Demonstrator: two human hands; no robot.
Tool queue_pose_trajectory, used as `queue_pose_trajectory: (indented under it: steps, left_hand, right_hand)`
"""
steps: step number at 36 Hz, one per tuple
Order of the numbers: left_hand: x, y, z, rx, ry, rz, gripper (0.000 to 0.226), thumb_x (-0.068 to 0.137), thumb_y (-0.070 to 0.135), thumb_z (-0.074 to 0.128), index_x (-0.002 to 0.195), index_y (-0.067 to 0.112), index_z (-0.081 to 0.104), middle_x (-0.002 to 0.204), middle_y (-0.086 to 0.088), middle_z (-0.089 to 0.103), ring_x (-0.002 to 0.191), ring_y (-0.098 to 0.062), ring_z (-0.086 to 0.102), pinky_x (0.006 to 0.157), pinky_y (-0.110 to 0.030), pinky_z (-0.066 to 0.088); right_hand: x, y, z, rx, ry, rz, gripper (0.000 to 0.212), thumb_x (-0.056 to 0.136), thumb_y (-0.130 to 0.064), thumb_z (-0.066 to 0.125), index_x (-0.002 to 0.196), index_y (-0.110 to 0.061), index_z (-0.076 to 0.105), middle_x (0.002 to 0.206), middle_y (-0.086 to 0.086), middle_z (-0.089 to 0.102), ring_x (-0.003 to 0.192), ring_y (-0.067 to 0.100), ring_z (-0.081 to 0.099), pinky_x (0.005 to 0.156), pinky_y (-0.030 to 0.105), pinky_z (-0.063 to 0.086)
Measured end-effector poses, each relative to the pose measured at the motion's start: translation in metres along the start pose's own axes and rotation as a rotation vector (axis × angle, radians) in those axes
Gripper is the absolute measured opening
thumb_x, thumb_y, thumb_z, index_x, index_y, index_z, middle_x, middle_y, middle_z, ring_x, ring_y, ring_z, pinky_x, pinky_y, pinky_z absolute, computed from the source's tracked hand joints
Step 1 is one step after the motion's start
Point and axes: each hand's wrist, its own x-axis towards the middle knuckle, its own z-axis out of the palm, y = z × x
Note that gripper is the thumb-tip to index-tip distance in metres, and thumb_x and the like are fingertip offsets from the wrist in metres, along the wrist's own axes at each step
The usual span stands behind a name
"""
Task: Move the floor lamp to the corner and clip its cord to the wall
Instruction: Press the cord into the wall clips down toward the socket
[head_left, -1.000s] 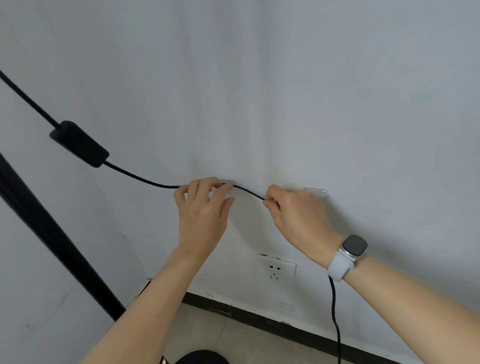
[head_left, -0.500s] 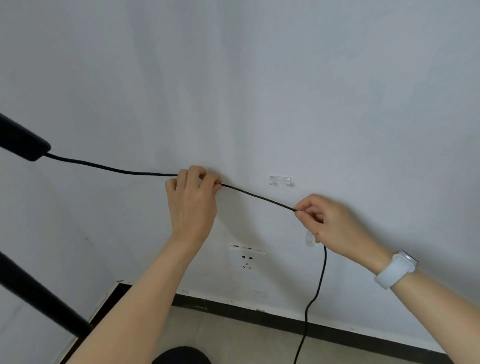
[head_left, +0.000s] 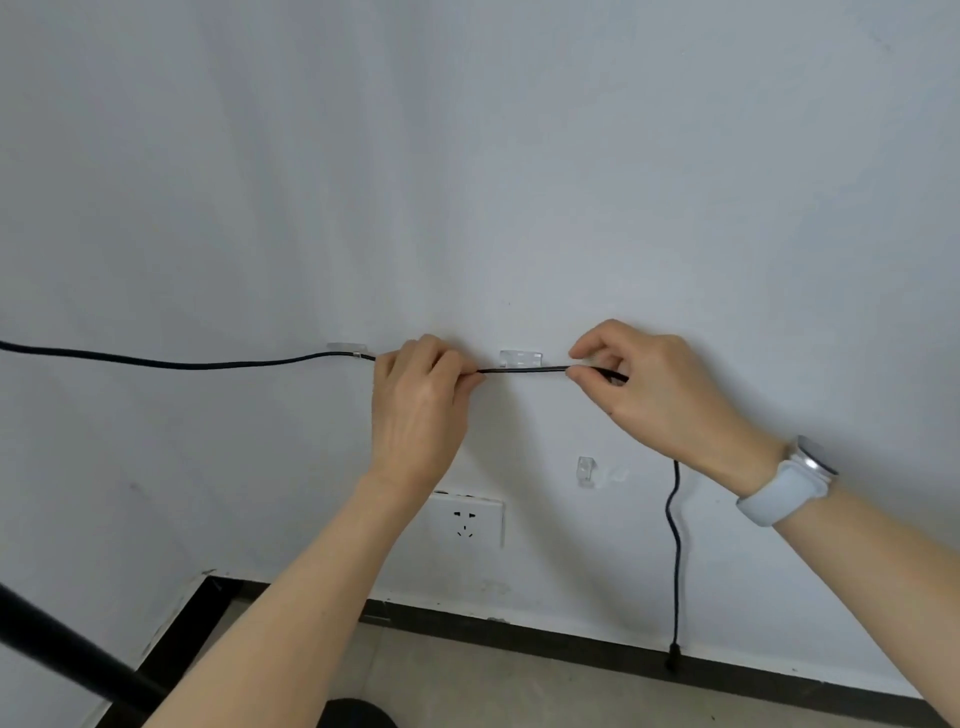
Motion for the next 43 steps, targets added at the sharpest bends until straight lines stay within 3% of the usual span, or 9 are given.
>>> queue_pose_trajectory:
  steps: [4, 10, 17, 24, 29, 32, 34, 38, 43]
  left_hand:
    - [0.002, -0.002, -0.002, 0.063, -0.030, 0.035, 0.013, 0.074, 0.011, 0.071, 0.066, 0.005, 0.062, 0.067, -0.011, 0.059, 0.065, -0.031, 0.055, 0.064, -0.036, 0.038]
    - [-0.001, -0.004, -0.003, 0.059, -0.016, 0.009, 0.014, 0.072, 0.013, 0.075, 0.067, 0.005, 0.064, 0.069, -0.011, 0.062, 0.067, -0.031, 0.057, 0.063, -0.040, 0.042]
    - [0.004, 0.004, 0.001, 0.041, -0.006, -0.045, 0.012, 0.075, 0.013, 0.072, 0.069, 0.005, 0.065, 0.073, -0.011, 0.062, 0.069, -0.032, 0.057, 0.066, -0.040, 0.041]
    - [0.006, 0.002, 0.002, 0.102, 0.081, 0.089, 0.009, 0.081, 0.016, 0.067, 0.075, 0.010, 0.069, 0.070, -0.008, 0.063, 0.065, -0.029, 0.057, 0.063, -0.038, 0.041]
    - [0.001, 0.002, 0.006, 0.175, 0.126, 0.075, 0.011, 0.085, 0.018, 0.062, 0.078, 0.012, 0.068, 0.071, -0.007, 0.063, 0.065, -0.028, 0.057, 0.067, -0.036, 0.036]
    - [0.004, 0.004, 0.008, 0.201, 0.141, 0.078, 0.013, 0.086, 0.018, 0.061, 0.077, 0.012, 0.068, 0.071, -0.007, 0.064, 0.064, -0.028, 0.058, 0.066, -0.037, 0.038]
    - [0.006, 0.004, 0.008, 0.214, 0.154, 0.075, 0.014, 0.087, 0.017, 0.059, 0.078, 0.011, 0.068, 0.073, -0.008, 0.064, 0.065, -0.029, 0.058, 0.068, -0.037, 0.037]
    - [0.009, 0.002, 0.007, 0.243, 0.178, 0.058, 0.016, 0.090, 0.015, 0.055, 0.081, 0.008, 0.065, 0.077, -0.010, 0.065, 0.067, -0.029, 0.058, 0.071, -0.038, 0.036]
    - [0.005, -0.002, 0.007, 0.211, 0.208, -0.049, 0.013, 0.089, 0.013, 0.055, 0.083, 0.005, 0.063, 0.080, -0.014, 0.064, 0.071, -0.032, 0.058, 0.074, -0.037, 0.031]
  right_hand:
    - [0.000, 0.007, -0.008, 0.003, 0.025, 0.040, 0.003, 0.081, -0.023, 0.062, 0.079, -0.024, 0.061, 0.062, -0.022, 0.058, 0.070, 0.016, 0.063, 0.071, 0.040, 0.054]
    - [0.007, -0.010, -0.003, -0.068, 0.158, -0.047, 0.010, 0.084, -0.018, 0.059, 0.078, -0.011, 0.059, 0.064, -0.004, 0.059, 0.064, 0.022, 0.055, 0.065, 0.038, 0.050]
    - [0.024, -0.023, -0.009, -0.112, 0.215, -0.101, 0.011, 0.085, -0.013, 0.055, 0.076, -0.008, 0.054, 0.063, 0.003, 0.060, 0.061, 0.028, 0.054, 0.061, 0.040, 0.049]
    - [0.002, -0.007, 0.007, -0.163, 0.209, -0.101, 0.015, 0.086, -0.011, 0.056, 0.072, -0.007, 0.053, 0.054, 0.011, 0.057, 0.050, 0.032, 0.048, 0.049, 0.041, 0.045]
    - [-0.025, 0.017, 0.028, 0.071, 0.111, 0.012, 0.004, 0.089, -0.015, 0.055, 0.088, -0.014, 0.058, 0.059, -0.001, 0.059, 0.058, 0.024, 0.054, 0.057, 0.031, 0.041]
    - [-0.036, 0.034, 0.035, 0.259, 0.060, 0.111, 0.017, 0.092, -0.016, 0.050, 0.090, -0.033, 0.052, 0.061, -0.007, 0.055, 0.058, 0.013, 0.053, 0.054, 0.017, 0.040]
    - [-0.045, 0.046, 0.035, 0.345, 0.036, 0.159, 0.027, 0.092, -0.016, 0.049, 0.085, -0.042, 0.048, 0.058, -0.007, 0.053, 0.051, 0.006, 0.049, 0.053, 0.015, 0.038]
    - [-0.073, 0.073, 0.033, 0.418, -0.019, 0.253, 0.024, 0.093, -0.016, 0.047, 0.082, -0.036, 0.054, 0.056, -0.012, 0.055, 0.046, 0.005, 0.043, 0.053, 0.030, 0.039]
    - [-0.095, 0.092, 0.035, 0.437, -0.059, 0.334, 0.022, 0.092, -0.015, 0.048, 0.079, -0.029, 0.059, 0.056, -0.009, 0.057, 0.051, 0.005, 0.048, 0.053, 0.017, 0.045]
